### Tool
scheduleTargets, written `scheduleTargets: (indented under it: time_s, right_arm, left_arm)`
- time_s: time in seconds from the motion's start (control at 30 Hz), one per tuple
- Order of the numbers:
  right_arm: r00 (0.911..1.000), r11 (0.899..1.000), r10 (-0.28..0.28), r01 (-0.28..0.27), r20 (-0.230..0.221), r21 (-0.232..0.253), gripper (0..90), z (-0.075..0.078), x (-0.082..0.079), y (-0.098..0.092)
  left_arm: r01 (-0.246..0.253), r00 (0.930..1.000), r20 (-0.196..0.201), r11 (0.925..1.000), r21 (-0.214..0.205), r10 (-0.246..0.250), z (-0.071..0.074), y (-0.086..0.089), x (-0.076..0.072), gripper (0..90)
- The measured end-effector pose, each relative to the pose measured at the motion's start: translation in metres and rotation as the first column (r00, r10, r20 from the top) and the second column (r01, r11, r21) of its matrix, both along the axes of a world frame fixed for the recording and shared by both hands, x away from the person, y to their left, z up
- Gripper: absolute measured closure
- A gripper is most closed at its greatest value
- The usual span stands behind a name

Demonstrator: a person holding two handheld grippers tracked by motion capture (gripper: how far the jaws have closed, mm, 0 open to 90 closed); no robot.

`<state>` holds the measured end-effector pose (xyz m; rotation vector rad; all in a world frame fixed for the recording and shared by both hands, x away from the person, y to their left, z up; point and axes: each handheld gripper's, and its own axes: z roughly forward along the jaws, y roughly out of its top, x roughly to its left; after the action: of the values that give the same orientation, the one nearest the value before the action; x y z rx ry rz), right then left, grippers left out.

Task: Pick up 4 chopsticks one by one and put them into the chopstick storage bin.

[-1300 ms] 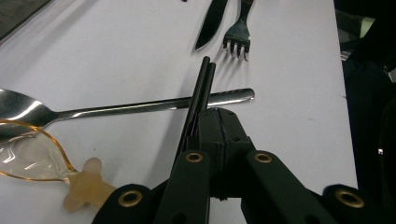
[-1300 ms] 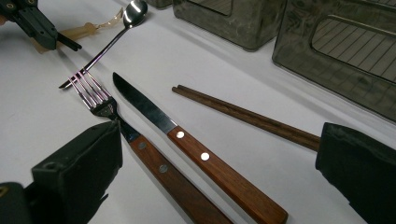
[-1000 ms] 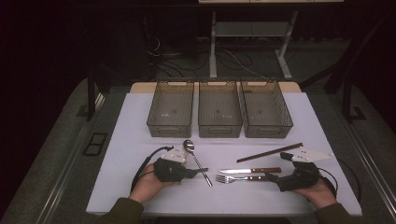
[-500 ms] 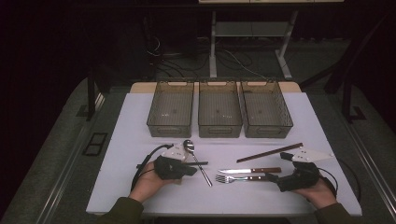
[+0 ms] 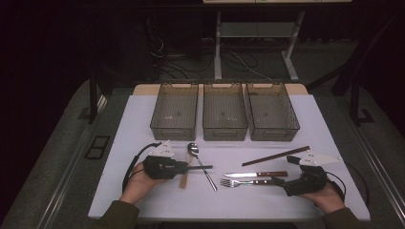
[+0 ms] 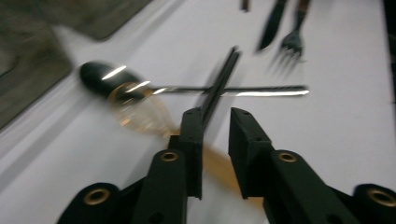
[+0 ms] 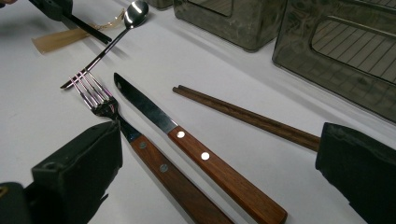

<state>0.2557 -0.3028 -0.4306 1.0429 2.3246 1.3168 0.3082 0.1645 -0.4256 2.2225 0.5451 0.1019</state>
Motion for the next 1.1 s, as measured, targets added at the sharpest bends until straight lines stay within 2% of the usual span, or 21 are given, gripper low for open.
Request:
scheduleTargets:
  time_s: [0.1, 0.17, 0.27, 0.3, 0.37, 0.63, 1.1]
  right_arm:
    - [1.0, 1.0, 0.001, -0.001, -0.001, -0.001, 0.8, 0.0, 0.0, 0.0]
    - [1.0, 1.0, 0.003, -0.003, 0.0, -0.003, 0.8, 0.0, 0.0, 0.0]
    - [1.0, 1.0, 0.005, -0.005, 0.0, -0.005, 0.8, -0.001, 0.0, 0.001]
    - [1.0, 1.0, 0.006, -0.006, -0.001, -0.005, 0.8, -0.001, 0.0, 0.001]
    - [1.0, 1.0, 0.006, -0.006, -0.001, -0.006, 0.8, -0.001, 0.0, 0.001]
    - [1.0, 1.0, 0.008, -0.008, -0.002, -0.005, 0.8, -0.001, 0.0, 0.001]
    - [1.0, 1.0, 0.005, -0.005, 0.0, -0.003, 0.8, 0.0, 0.0, 0.001]
  left_arm:
    - [-0.038, 0.9993, 0.002, 0.9989, 0.025, 0.038, -0.003, 0.013, 0.003, 66.4]
    - [-0.044, 0.999, 0.002, 0.9977, 0.051, 0.044, -0.006, 0.019, 0.006, 63.9]
    - [-0.047, 0.9988, -0.011, 0.9971, 0.059, 0.048, -0.01, 0.02, 0.008, 61.4]
    - [-0.035, 0.9993, -0.008, 0.9963, 0.079, 0.036, -0.011, 0.019, 0.008, 60.6]
    - [-0.037, 0.9993, -0.007, 0.9961, 0.08, 0.037, -0.012, 0.017, 0.008, 60.5]
    - [-0.01, 0.9998, -0.015, 0.9935, 0.113, 0.011, -0.016, 0.014, 0.009, 64.2]
    - [0.02, 0.9993, -0.034, 0.9917, 0.127, -0.016, -0.016, 0.013, 0.006, 72.4]
